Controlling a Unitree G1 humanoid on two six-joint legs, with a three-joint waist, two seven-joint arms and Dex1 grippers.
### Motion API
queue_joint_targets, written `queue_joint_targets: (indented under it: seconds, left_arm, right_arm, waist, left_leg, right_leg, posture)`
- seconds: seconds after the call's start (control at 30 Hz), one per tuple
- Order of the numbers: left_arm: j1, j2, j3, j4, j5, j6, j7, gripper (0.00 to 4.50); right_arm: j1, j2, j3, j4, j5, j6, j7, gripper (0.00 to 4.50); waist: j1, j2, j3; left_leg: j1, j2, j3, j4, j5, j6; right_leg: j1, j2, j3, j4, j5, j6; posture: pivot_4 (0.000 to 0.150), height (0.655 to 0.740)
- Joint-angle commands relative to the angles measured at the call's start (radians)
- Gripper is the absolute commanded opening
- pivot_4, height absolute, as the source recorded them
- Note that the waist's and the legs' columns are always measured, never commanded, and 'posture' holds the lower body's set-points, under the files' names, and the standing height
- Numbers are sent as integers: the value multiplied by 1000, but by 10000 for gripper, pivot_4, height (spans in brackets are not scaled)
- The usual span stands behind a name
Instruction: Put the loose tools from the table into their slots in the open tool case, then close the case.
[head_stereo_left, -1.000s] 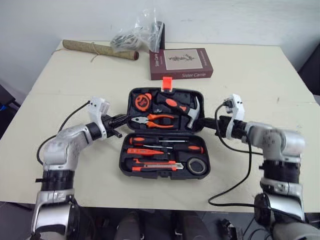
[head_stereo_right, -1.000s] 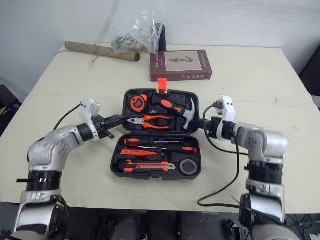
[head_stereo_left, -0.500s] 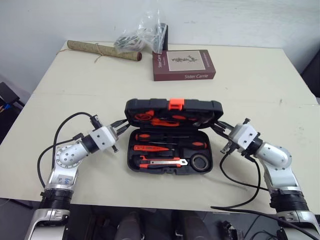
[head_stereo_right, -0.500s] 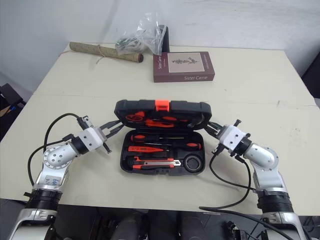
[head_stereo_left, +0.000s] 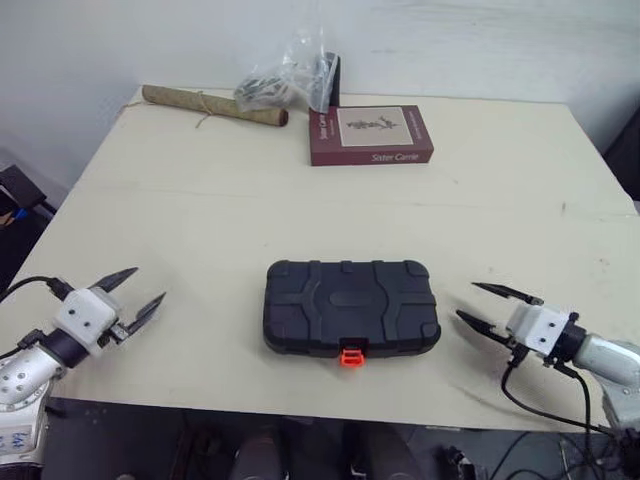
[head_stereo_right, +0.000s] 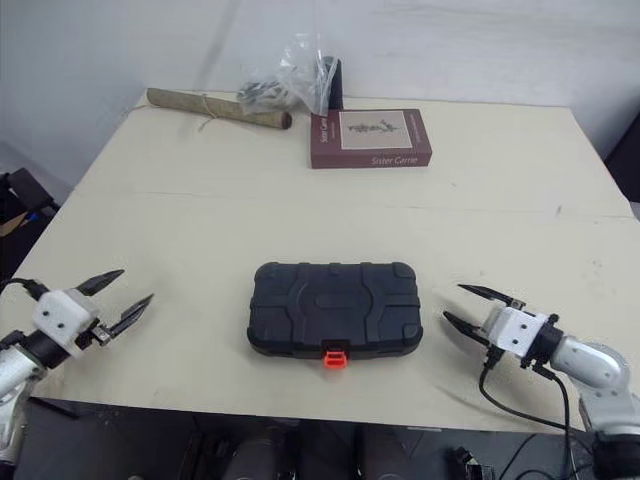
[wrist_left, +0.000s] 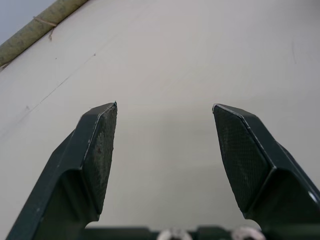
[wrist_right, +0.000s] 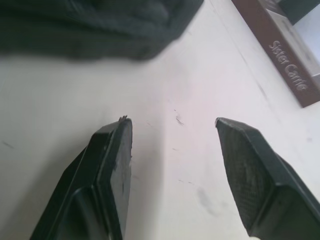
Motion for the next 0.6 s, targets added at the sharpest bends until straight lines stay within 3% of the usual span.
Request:
queue_joint_targets:
  seconds: [0.03, 0.13, 0.2, 0.23, 0.43, 0.6]
  left_arm:
    - [-128, 1, -64, -64, -54, 121, -33, 25270]
    - [-273, -23, -172, -73, -57, 260, -70, 11977]
    - [-362, -47, -262, -58, -38, 327, -121, 2886]
    - [-410, -65, -301, -31, -24, 374, -126, 1259]
    - [-616, -161, -473, 192, 80, 488, -175, 1259]
    - [-645, -188, -518, 219, 86, 516, -259, 1259]
  right_arm:
    - [109, -76, -9, -209, 189, 261, 128, 19130]
    - [180, -121, 45, -381, 249, 455, 183, 2507]
    - [191, -139, 88, -471, 263, 584, 192, 0]
    - [184, -134, 109, -498, 263, 624, 193, 0]
    - [75, -53, 208, -509, 155, 719, 149, 0]
    - [-44, 24, 233, -367, 24, 651, 115, 0]
  waist:
    - [12, 1, 1]
    - [14, 0, 0]
    - [11, 0, 0]
    - [9, 0, 0]
    - [7, 0, 0]
    - [2, -5, 0]
  left_leg:
    - [3, 0, 0, -1, 0, 0]
    - [8, 0, -1, -3, -1, 0]
    - [8, 0, -1, -3, -1, 0]
    - [8, 0, 0, -3, -1, 0]
    - [8, 1, 2, -1, -1, -1]
    - [8, 1, 2, 0, -2, -1]
  right_leg:
    - [3, 0, 0, -1, 0, 0]
    - [9, 0, -1, -3, 0, 0]
    - [9, 1, -1, -3, 0, 0]
    - [9, 1, 0, -4, 0, 0]
    - [7, 4, 1, -3, 0, 0]
    - [7, 5, 2, -3, 0, 0]
  posture:
    - [1500, 7400]
    - [1500, 7400]
    - [1500, 7400]
    - [1500, 7400]
    - [1500, 7400]
    - [1500, 7400]
